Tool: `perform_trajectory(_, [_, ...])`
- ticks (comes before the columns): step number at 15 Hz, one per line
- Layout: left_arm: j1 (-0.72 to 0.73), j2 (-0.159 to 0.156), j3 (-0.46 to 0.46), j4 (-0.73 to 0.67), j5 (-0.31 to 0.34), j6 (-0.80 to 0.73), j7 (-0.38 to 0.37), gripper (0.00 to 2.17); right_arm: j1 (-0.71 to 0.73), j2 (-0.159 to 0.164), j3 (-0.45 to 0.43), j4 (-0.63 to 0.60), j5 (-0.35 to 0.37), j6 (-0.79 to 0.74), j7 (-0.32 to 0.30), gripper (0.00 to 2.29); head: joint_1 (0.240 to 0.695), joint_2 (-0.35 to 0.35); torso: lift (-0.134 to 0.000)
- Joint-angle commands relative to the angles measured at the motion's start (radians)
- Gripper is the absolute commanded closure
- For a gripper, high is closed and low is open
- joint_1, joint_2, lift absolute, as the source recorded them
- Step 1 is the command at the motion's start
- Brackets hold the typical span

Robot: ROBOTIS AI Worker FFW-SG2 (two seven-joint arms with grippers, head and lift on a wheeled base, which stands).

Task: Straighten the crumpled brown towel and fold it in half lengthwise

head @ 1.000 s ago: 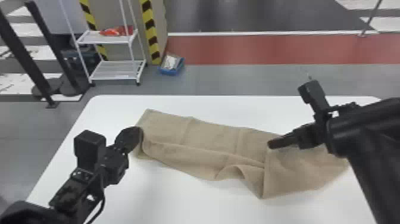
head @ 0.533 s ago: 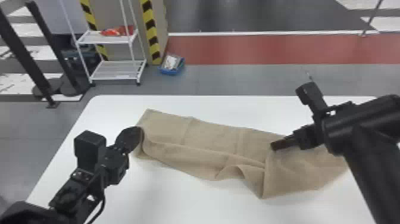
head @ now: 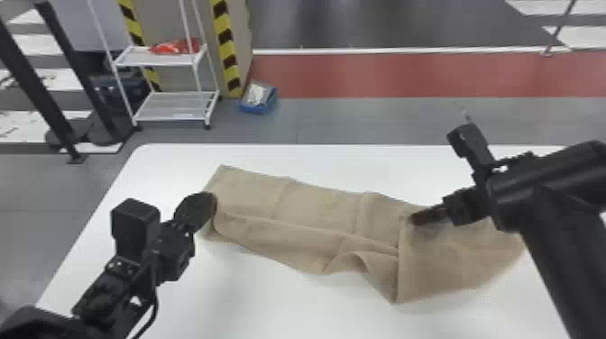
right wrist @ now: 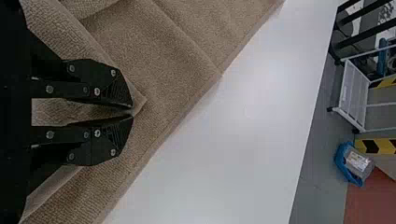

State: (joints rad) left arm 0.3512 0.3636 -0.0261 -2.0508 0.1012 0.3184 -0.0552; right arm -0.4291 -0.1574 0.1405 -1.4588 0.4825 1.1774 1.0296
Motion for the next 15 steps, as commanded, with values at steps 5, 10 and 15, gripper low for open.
perform_trajectory(5, [0.012, 0.001, 0.006, -0.014, -0.003, 0.0, 0.0, 1.42, 0.026, -0.007, -0.059, -0.043, -0.007, -0.003, 0.007, 0.97, 0.695, 0.049, -0.124])
perform_trajectory(10, [0.014, -0.003, 0.002, -0.023, -0.009, 0.009, 0.0, 1.42, 0.041, -0.011, -0.098, -0.075, -0.039, 0.0, 0.02, 1.05, 0.695, 0.035, -0.124])
perform_trajectory(15, [0.018, -0.008, 0.0, -0.025, -0.02, 0.015, 0.0, 1.42, 0.032, 0.001, -0.044, -0.046, -0.021, -0.037, -0.014, 0.34, 0.695, 0.033, -0.124])
